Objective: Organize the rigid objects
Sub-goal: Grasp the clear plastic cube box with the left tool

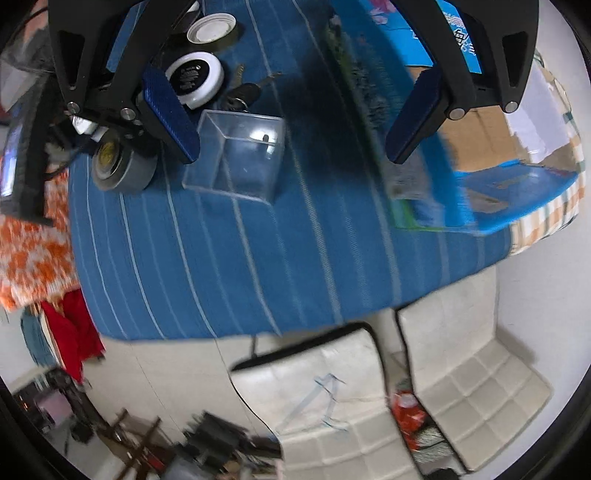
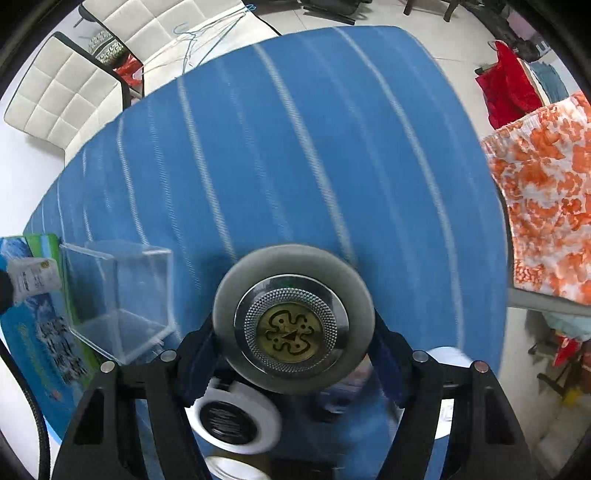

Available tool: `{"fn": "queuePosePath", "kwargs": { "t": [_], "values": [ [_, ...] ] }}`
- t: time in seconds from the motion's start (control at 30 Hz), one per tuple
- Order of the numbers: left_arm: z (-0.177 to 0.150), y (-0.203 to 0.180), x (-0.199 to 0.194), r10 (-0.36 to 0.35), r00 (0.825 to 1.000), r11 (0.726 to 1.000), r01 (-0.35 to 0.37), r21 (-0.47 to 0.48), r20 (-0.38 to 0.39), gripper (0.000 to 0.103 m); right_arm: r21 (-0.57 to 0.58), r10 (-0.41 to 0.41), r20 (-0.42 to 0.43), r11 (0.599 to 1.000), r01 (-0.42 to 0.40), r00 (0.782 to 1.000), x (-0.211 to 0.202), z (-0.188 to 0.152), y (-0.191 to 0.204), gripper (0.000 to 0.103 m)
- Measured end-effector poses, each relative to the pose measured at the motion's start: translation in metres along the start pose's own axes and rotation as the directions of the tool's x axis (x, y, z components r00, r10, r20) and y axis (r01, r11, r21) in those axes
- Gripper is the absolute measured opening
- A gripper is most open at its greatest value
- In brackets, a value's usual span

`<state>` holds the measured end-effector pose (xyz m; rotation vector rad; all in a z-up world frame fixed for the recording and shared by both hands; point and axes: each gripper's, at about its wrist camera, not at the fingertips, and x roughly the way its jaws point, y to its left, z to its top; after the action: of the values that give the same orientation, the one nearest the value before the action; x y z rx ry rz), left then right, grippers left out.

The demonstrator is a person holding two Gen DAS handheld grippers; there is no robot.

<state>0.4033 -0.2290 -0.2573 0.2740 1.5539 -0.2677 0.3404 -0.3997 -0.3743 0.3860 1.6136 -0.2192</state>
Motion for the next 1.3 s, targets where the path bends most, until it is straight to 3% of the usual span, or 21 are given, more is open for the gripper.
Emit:
{"fn": "queuePosePath", "kwargs": {
  "t": [0.17, 0.33, 0.43, 0.67, 0.97, 1.03, 1.07, 1.13, 1.3],
  "values": [
    [0.003, -0.026, 0.036, 0.032, 0.997, 0.996, -0.026, 0.081, -0.072, 0.103, -0.025, 0.019, -0.01, 1.0, -0.019, 1.0, -0.007, -0.009, -0.02, 0.075],
    [0.013, -0.031, 0.048, -0.051, 0.992, 0.997, 0.057, 0.057, -0.113, 0.103, 0.018, 0.071, -0.006, 0.997, -0.07, 0.997, -0.004, -0.007, -0.028, 0.077],
    [0.017, -0.032, 0.053, -0.043, 0.99, 0.996, 0.053, 0.068, -0.135, 0.103, 0.012, 0.07, 0.001, 0.997, -0.07, 0.998, -0.004, -0.006, -0.03, 0.077],
    [0.023, -0.023, 0.046, -0.155, 0.982, 0.987, 0.158, 0.019, -0.105, 0.103, 0.021, 0.101, -0.007, 0.995, -0.101, 0.995, -0.012, -0.003, -0.033, 0.077],
    [0.018, -0.025, 0.08, -0.065, 0.987, 0.996, 0.074, 0.053, -0.15, 0.103, -0.003, 0.087, -0.008, 0.996, -0.087, 0.996, -0.007, 0.002, -0.026, 0.077],
    [0.018, -0.024, 0.086, -0.076, 0.988, 0.995, 0.083, 0.046, -0.136, 0.095, 0.001, 0.077, -0.004, 0.997, -0.077, 0.997, -0.005, 0.004, -0.025, 0.078],
    [0.018, -0.023, 0.087, -0.08, 0.988, 0.995, 0.086, 0.041, -0.133, 0.079, 0.002, 0.069, -0.002, 0.998, -0.069, 0.998, -0.003, 0.005, -0.023, 0.078],
    [0.016, -0.021, 0.091, -0.113, 0.984, 0.993, 0.118, 0.03, -0.135, 0.066, 0.004, 0.054, 0.002, 0.999, -0.054, 0.999, -0.001, 0.007, -0.02, 0.078],
    [0.013, -0.019, 0.089, -0.1, 0.99, 0.995, 0.101, 0.009, -0.099, 0.065, 0.02, 0.035, -0.015, 0.999, -0.035, 0.999, 0.011, 0.011, -0.016, 0.078]
  ]
}}
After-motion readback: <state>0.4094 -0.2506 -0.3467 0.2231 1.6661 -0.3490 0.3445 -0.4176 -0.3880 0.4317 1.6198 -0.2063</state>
